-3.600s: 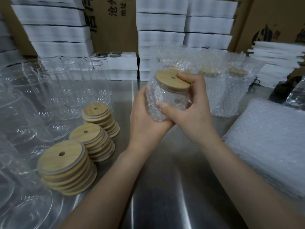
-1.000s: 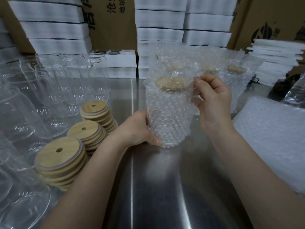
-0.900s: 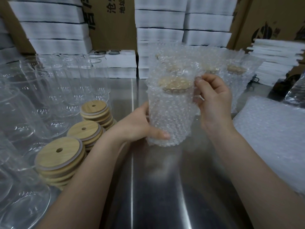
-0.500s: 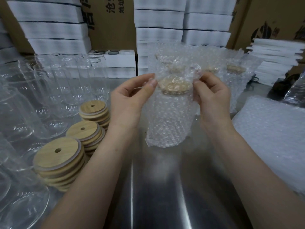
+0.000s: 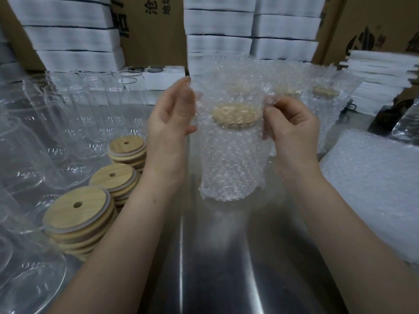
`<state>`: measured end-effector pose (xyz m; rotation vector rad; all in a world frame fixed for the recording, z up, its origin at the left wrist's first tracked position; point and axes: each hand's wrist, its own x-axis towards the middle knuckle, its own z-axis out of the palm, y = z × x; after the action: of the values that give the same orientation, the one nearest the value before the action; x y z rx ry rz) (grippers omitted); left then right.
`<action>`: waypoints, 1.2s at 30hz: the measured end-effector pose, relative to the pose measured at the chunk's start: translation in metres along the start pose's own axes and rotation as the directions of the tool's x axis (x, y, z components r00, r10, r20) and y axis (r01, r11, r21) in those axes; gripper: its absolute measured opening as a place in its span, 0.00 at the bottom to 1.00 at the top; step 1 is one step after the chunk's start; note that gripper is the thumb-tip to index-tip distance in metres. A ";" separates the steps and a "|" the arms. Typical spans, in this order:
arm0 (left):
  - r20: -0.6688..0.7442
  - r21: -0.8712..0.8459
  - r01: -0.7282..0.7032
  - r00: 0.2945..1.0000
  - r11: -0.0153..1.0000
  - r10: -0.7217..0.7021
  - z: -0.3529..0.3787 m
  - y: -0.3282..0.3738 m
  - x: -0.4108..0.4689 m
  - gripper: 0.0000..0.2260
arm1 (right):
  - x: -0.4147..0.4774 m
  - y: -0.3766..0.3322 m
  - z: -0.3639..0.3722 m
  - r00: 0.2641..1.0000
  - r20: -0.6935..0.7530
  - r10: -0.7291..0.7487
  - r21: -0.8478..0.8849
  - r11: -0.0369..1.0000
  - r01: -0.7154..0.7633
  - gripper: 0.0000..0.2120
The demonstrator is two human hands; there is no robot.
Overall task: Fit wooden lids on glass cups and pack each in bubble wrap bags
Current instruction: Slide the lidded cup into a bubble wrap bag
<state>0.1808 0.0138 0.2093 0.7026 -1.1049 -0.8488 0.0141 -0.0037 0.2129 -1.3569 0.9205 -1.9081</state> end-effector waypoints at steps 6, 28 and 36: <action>-0.009 0.044 -0.032 0.999 0.999 0.032 0.007 -0.007 -0.004 0.12 | 0.000 0.000 -0.001 1.000 -0.013 0.021 0.016 1.000 -0.021 0.11; 0.206 -0.364 0.224 0.966 0.904 -0.157 0.003 -0.039 -0.004 0.14 | -0.001 0.009 -0.003 0.994 -0.082 0.068 -0.131 0.988 -0.079 0.16; 0.132 -0.434 0.243 0.970 0.868 -0.205 0.003 -0.041 -0.006 0.02 | -0.011 -0.010 0.004 0.998 0.057 -0.028 -0.667 0.742 0.059 0.24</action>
<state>0.1676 -0.0020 0.1735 0.4124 -0.8599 -1.2929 0.0198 0.0104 0.2165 -1.8174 1.6750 -1.6165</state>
